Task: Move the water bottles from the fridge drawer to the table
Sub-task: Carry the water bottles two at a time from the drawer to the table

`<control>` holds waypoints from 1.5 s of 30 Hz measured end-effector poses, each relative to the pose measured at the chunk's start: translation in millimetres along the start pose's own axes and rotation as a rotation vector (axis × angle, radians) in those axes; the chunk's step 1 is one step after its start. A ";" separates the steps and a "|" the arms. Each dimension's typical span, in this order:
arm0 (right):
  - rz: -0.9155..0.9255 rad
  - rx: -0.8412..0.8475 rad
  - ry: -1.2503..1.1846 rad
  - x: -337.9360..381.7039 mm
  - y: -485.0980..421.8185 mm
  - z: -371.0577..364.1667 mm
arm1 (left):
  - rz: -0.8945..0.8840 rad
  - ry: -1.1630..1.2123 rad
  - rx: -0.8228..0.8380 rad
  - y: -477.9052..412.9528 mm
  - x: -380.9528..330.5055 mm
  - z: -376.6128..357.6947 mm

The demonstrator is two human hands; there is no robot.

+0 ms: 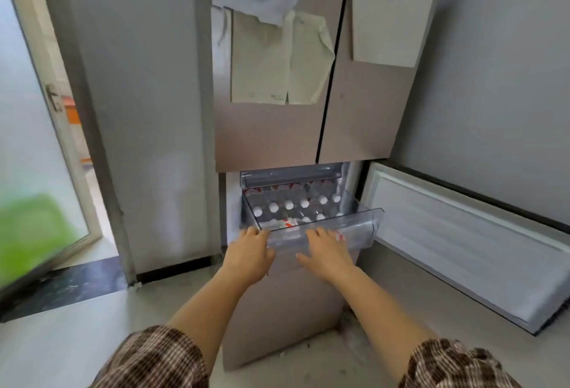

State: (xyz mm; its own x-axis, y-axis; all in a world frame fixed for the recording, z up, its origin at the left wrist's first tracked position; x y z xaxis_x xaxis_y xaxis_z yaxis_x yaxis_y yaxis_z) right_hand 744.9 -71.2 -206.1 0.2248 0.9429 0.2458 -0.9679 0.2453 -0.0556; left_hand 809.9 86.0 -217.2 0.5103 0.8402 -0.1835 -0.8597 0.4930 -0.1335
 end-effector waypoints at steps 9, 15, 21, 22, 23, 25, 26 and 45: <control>-0.065 0.052 -0.101 -77.0 -123.7 4.8 | -0.127 0.004 0.074 -131.5 -25.6 -38.4; 0.045 0.186 -0.153 -130.5 -220.3 -2.9 | -0.105 0.026 0.157 -218.2 -29.7 -77.1; 0.160 0.585 -0.210 -168.1 -299.6 -48.8 | -0.029 0.074 0.301 -288.2 -37.5 -127.6; 0.177 0.646 -0.212 -171.4 -307.8 -57.9 | -0.019 0.075 0.318 -295.9 -37.8 -135.6; 0.187 0.703 -0.220 -175.1 -314.6 -67.1 | -0.011 0.068 0.333 -302.1 -37.2 -143.5; 0.212 0.828 -0.243 -180.3 -325.3 -86.6 | -0.003 0.021 0.367 -310.7 -34.2 -158.6; 0.226 0.894 -0.254 -181.3 -328.9 -96.2 | -0.010 -0.018 0.388 -313.6 -32.2 -166.0; 0.478 1.234 -0.127 -170.3 -346.5 -127.2 | -0.115 -0.150 0.415 -328.2 -32.3 -197.2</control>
State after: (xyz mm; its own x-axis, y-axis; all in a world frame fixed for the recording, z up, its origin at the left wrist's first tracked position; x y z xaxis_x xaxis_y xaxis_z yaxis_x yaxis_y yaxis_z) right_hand 1056.3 -288.1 -351.9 -0.1106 0.8344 0.5399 -0.4306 -0.5299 0.7306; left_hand 1079.9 -147.4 -359.5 0.6202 0.7833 -0.0435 -0.7493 0.6079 0.2627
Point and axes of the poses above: each hand's wrist, its own y-axis away from the middle knuckle, its own z-axis out of the back of the hand, x = y × z, the point moved 2 cm from there along -y, towards the middle knuckle, and after that the axes turned 8 degrees about -y, right-handed, at the moved point
